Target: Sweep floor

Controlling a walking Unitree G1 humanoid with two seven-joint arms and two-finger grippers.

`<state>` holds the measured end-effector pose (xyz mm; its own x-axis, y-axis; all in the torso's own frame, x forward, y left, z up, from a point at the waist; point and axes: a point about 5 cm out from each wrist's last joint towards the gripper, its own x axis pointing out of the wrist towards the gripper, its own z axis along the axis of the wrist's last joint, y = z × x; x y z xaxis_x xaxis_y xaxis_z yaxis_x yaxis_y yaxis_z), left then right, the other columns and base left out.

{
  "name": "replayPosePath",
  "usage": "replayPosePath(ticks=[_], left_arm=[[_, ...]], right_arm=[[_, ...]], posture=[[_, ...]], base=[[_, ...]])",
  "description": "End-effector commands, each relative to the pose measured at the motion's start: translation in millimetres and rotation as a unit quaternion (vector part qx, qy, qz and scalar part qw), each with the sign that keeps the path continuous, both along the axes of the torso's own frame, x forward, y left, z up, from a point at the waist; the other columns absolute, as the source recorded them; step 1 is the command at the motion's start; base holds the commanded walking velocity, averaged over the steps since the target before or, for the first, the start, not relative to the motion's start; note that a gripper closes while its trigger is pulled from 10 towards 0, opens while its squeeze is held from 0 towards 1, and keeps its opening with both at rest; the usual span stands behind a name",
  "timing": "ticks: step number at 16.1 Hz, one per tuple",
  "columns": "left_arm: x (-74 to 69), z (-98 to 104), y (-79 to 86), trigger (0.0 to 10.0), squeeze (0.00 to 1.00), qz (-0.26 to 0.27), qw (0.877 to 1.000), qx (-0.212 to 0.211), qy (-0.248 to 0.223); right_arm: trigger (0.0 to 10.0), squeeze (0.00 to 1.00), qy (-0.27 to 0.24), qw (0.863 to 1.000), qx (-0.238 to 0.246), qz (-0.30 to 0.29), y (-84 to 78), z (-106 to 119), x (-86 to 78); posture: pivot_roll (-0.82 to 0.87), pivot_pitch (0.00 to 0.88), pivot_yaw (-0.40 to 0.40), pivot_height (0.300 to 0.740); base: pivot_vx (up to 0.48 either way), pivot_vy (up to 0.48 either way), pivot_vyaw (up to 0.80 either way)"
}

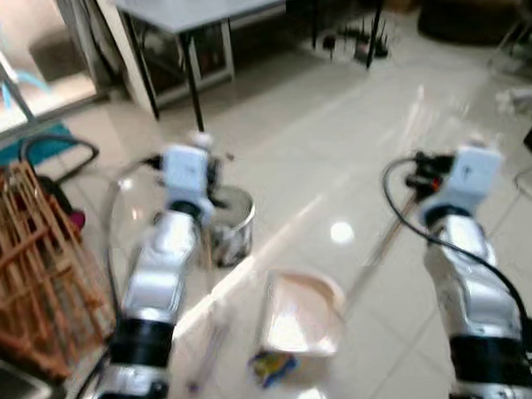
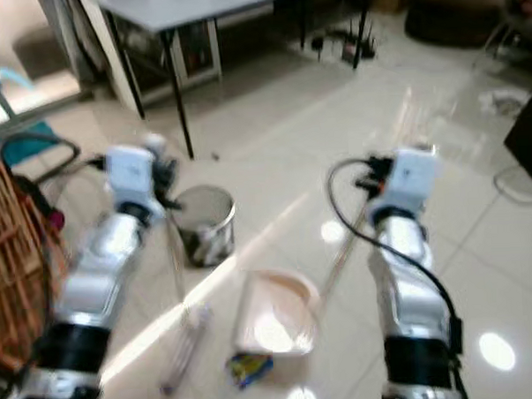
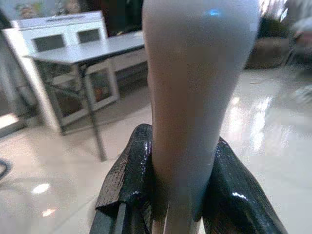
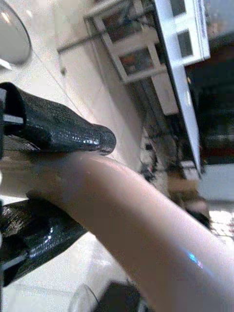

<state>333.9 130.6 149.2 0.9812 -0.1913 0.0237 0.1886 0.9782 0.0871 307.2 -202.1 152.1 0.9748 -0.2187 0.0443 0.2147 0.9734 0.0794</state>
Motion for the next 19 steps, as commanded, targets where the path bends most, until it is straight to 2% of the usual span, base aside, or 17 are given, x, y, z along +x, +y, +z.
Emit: replayPosePath(ticks=[1,8,12,13,14,19], left_arm=[[2.2,8.1,8.1,10.0,0.00,0.011,1.000,-0.003,-0.012],[1.1,6.5,9.6,10.0,0.00,0.010,1.000,-0.008,-0.007],[0.8,5.8,11.7,10.0,0.00,0.017,1.000,-0.017,-0.005],[0.5,5.5,11.7,10.0,0.00,0.020,1.000,-0.015,-0.007],[0.0,3.5,11.2,10.0,0.00,0.021,1.000,-0.008,0.000],[-0.5,10.5,6.1,10.0,0.00,0.012,1.000,-0.006,-0.027]], right_arm=[[10.0,0.00,-0.029,1.000,-0.002,0.008,6.5,12.7,1.5],[10.0,0.00,-0.025,1.000,-0.001,0.009,7.6,10.1,0.5],[10.0,0.00,-0.020,1.000,0.000,0.012,9.3,7.5,-1.8],[10.0,0.00,-0.013,1.000,-0.010,0.015,11.1,4.8,-1.9],[10.0,0.00,-0.007,0.999,-0.040,0.021,14.8,1.8,-2.4],[10.0,0.00,-0.002,0.997,-0.067,0.041,20.3,-4.2,-6.4]], posture=[[0.01,0.027,0.043,0.740],[0.01,0.035,0.045,0.740],[0.01,0.045,0.046,0.740],[0.01,0.052,0.045,0.740],[0.01,0.056,0.046,0.740],[0.00,0.053,0.063,0.740]], base=[[0.398,-0.262,0.00],[0.404,-0.255,0.00],[0.450,0.000,0.00],[0.000,0.000,0.00],[0.000,0.000,0.00],[0.000,0.000,0.12]])
